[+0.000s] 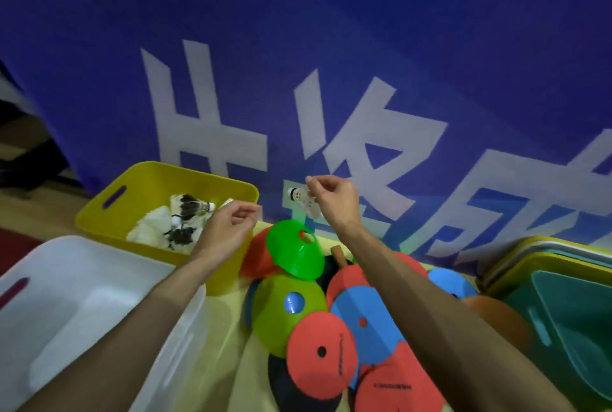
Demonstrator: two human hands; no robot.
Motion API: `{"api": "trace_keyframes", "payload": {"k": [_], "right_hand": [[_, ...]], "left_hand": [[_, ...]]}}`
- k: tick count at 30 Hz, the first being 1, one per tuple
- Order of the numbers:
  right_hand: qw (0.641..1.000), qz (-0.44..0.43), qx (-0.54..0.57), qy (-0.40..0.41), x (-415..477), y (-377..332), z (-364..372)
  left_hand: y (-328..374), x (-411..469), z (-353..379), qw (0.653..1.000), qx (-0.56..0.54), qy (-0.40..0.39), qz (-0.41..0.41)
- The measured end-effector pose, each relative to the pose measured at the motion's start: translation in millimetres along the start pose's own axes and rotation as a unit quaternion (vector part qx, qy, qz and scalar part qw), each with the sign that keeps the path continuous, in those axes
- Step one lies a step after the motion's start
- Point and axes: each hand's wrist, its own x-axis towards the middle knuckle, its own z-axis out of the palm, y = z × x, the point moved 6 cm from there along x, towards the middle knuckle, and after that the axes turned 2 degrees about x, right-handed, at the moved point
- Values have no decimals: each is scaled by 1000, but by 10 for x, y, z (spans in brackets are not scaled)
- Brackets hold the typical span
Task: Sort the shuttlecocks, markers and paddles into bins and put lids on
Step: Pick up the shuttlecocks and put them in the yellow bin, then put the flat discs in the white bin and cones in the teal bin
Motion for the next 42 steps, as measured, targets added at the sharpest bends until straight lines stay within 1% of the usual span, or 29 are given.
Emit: {"api": "trace_keyframes", "payload": {"k": [5,7,9,11,14,18,23,30,38,42], "right_hand": [[996,1,-5,-85,-57,-198,948],[991,8,-25,-130,-85,-170,1303],[979,12,-69,-192,-175,-147,1601],[964,-2,-113,-243,-267,-126,1797],[958,-9,-114,-264,-342,-99,1832],[967,12,-92,-238,-371,4,1580],[977,45,-63,-198,-353,138,1008],[983,103,-34,-148,-459,494,199],[985,135,7,-104,-717,1027,-672],[984,154,-6,-89,-912,1409,-1121]], "left_hand": [[-366,-255,-673,997,-12,55,-53],[-468,-332,-864,995,-23,71,-63],[-531,-385,-999,994,-31,83,-70],[-597,-420,-1075,993,-35,80,-77],[-691,-450,-1095,993,-39,68,-85],[-626,-474,-910,995,-47,46,-68],[-479,-461,-507,997,-49,6,-51],[-452,-610,111,995,-59,-44,-73],[-523,-866,899,991,-3,-87,-102],[-646,-1100,1402,981,40,-142,-123]]}}
